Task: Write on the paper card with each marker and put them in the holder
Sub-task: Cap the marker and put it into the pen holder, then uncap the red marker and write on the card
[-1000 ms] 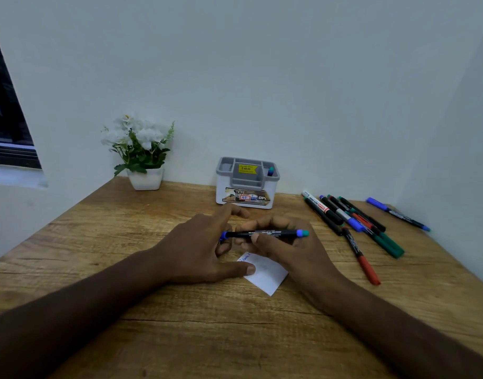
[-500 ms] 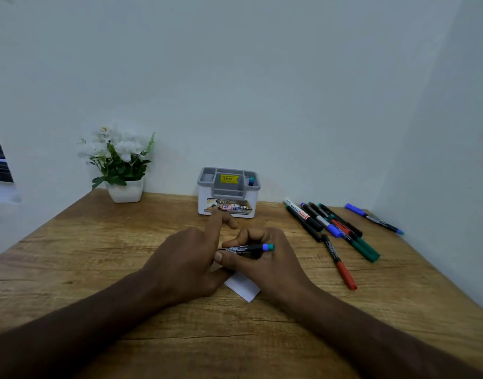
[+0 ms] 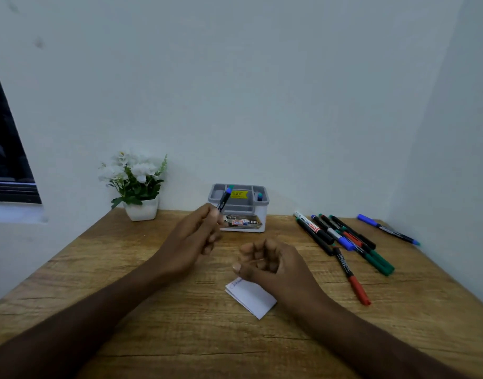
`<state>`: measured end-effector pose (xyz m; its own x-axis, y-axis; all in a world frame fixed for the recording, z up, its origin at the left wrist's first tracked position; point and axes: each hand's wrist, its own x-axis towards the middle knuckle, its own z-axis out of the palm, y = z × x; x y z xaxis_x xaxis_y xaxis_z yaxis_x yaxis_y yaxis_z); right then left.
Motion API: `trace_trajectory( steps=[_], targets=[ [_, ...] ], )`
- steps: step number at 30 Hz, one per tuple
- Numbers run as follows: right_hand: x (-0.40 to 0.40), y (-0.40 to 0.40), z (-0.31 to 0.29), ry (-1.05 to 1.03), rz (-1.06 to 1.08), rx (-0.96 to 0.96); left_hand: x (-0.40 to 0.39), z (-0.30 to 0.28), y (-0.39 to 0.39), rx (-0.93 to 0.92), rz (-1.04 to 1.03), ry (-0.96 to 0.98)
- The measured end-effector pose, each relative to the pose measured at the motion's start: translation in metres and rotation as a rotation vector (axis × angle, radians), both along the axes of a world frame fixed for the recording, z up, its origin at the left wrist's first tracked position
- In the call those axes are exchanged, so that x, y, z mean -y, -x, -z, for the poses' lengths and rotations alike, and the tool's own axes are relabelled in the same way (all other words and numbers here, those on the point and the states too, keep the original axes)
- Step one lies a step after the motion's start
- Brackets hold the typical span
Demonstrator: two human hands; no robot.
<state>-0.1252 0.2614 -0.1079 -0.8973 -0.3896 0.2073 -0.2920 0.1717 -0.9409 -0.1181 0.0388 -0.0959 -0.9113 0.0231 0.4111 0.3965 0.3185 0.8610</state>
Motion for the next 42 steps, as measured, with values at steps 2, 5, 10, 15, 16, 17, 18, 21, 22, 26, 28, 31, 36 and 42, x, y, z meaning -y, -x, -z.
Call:
trace_trajectory(
  steps=[2, 5, 10, 15, 16, 17, 18, 21, 22, 26, 28, 31, 36, 42],
  targets=[
    [0.000, 0.003, 0.001, -0.006, -0.031, 0.026, -0.003, -0.014, 0.017, -0.038, -0.103, -0.063],
    [0.001, 0.003, 0.001, -0.016, -0.083, 0.026, -0.001, -0.049, 0.046, -0.120, -0.293, -0.161],
    [0.000, 0.003, 0.002, -0.007, -0.098, 0.025, 0.009, -0.093, 0.091, -0.199, -0.440, -0.225],
    [0.001, 0.004, 0.002, -0.019, -0.099, 0.026, 0.020, -0.080, 0.112, -0.242, -0.658, 0.125],
    [0.000, 0.004, 0.002, -0.023, -0.102, 0.025, 0.023, -0.077, 0.115, -0.241, -0.680, 0.159],
    [0.000, 0.005, 0.002, -0.027, -0.105, 0.023, 0.025, -0.074, 0.117, -0.236, -0.697, 0.177],
    [0.000, 0.005, 0.003, -0.029, -0.106, 0.021, 0.026, -0.071, 0.119, -0.223, -0.707, 0.188],
    [0.000, 0.005, 0.003, -0.035, -0.107, 0.009, 0.028, -0.061, 0.127, -0.138, -0.709, 0.239],
    [0.000, 0.005, 0.002, -0.038, -0.108, 0.006, 0.028, -0.057, 0.128, -0.104, -0.706, 0.281],
    [0.000, 0.002, 0.003, -0.053, -0.113, -0.006, 0.030, -0.043, 0.133, -0.010, -0.686, 0.341],
    [0.000, 0.002, 0.004, -0.071, -0.116, -0.023, 0.031, -0.039, 0.131, 0.003, -0.676, 0.354],
    [0.001, 0.002, 0.004, -0.090, -0.110, -0.052, 0.029, -0.040, 0.123, -0.012, -0.658, 0.359],
    [0.002, 0.003, 0.004, -0.095, -0.112, -0.087, 0.010, -0.047, 0.068, -0.383, -0.639, 0.540],
    [0.002, 0.003, 0.003, -0.004, -0.078, -0.107, -0.019, 0.001, -0.018, -0.236, 0.029, 0.662]
  ],
)
